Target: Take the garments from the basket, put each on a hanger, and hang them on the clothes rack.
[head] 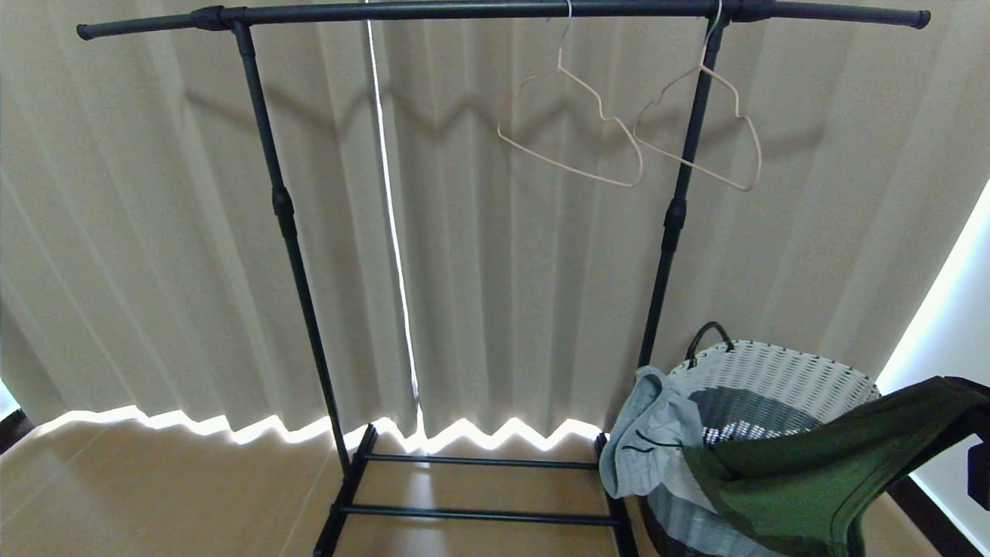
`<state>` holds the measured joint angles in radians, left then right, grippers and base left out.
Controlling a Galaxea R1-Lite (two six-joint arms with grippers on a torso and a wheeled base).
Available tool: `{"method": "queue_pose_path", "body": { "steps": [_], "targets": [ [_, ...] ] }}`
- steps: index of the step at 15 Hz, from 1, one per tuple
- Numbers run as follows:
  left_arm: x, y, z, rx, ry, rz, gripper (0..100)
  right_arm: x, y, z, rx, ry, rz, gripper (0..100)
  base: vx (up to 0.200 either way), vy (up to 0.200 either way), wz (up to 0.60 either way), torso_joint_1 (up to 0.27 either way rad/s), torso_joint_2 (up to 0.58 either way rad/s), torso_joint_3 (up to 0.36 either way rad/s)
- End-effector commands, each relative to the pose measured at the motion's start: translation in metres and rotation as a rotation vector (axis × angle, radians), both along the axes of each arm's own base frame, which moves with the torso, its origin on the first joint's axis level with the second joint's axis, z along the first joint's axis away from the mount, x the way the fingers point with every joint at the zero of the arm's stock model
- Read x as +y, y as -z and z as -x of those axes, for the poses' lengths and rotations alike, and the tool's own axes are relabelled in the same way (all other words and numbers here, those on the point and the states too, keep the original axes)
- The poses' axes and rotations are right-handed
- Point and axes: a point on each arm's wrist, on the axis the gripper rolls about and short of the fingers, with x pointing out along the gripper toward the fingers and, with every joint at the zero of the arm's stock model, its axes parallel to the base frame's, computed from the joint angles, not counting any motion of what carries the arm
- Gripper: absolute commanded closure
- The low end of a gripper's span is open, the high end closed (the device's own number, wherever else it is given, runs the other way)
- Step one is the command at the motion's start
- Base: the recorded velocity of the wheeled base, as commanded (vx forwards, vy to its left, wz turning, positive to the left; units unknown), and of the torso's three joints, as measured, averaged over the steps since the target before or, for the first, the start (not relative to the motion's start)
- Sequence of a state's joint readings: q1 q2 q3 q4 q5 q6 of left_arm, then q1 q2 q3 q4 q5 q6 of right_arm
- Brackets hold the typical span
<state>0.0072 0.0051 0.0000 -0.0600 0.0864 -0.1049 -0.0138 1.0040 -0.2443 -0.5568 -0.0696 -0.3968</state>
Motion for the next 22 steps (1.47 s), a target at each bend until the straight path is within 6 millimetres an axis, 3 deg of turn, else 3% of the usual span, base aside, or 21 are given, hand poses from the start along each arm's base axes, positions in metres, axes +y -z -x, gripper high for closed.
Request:
{"method": "queue_pose_path", "body": {
  "steps": [1, 5, 8, 12, 15, 16, 18, 20, 21, 22],
  "targets": [
    [0.000, 0.000, 0.000, 0.001, 0.000, -0.002, 0, 0.004, -0.002, -0.002, -0.004, -0.051, -0.005, 100, 0.000, 0.000, 0.00, 0.000, 0.00, 0.000],
    [0.000, 0.005, 0.000, 0.061, 0.013, -0.131, 0, 0.018, -0.001, -0.001, 0.025, -0.182, -0.009, 100, 0.000, 0.000, 0.00, 0.000, 0.00, 0.000],
    [-0.003, 0.005, 0.000, 0.054, 0.126, -0.150, 0, 0.033, -0.016, -0.003, -0.014, -0.323, -0.023, 100, 0.000, 0.000, 0.00, 0.000, 0.00, 0.000],
    [-0.003, 0.003, 0.000, 0.032, 0.144, -0.158, 0, 0.049, -0.024, -0.006, -0.011, -0.486, -0.117, 100, 0.000, 0.000, 0.00, 0.000, 0.00, 0.000],
    [-0.009, -0.006, 0.001, -0.067, 0.373, -0.175, 0, 0.056, -0.028, -0.017, 0.011, -0.590, -0.159, 100, 0.000, 0.000, 0.00, 0.000, 0.00, 0.000],
    [-0.010, -0.011, 0.003, -0.084, 0.422, -0.182, 0, 0.058, -0.030, -0.020, 0.012, -0.616, -0.172, 100, 0.000, 0.000, 0.00, 0.000, 0.00, 0.000],
    [-0.011, -0.047, 0.000, -0.075, 0.486, -0.182, 0, 0.065, -0.039, -0.030, 0.020, -0.644, -0.227, 100, 0.000, 0.000, 0.00, 0.000, 0.00, 0.000],
    [-0.011, -0.090, -0.020, -0.018, 0.491, -0.167, 0, 0.075, -0.045, -0.032, 0.035, -0.682, -0.291, 100, 0.000, 0.000, 0.00, 0.000, 0.00, 0.000],
    [-0.011, -0.091, -0.021, -0.017, 0.493, -0.167, 0, 0.075, -0.045, -0.032, 0.036, -0.683, -0.292, 100, 0.000, 0.000, 0.00, 0.000, 0.00, 0.000],
    [-0.011, -0.117, -0.046, 0.048, 0.510, -0.152, 0, 0.081, -0.046, -0.031, 0.050, -0.714, -0.316, 100, 0.000, 0.000, 0.00, 0.000, 0.00, 0.000]
  ]
}}
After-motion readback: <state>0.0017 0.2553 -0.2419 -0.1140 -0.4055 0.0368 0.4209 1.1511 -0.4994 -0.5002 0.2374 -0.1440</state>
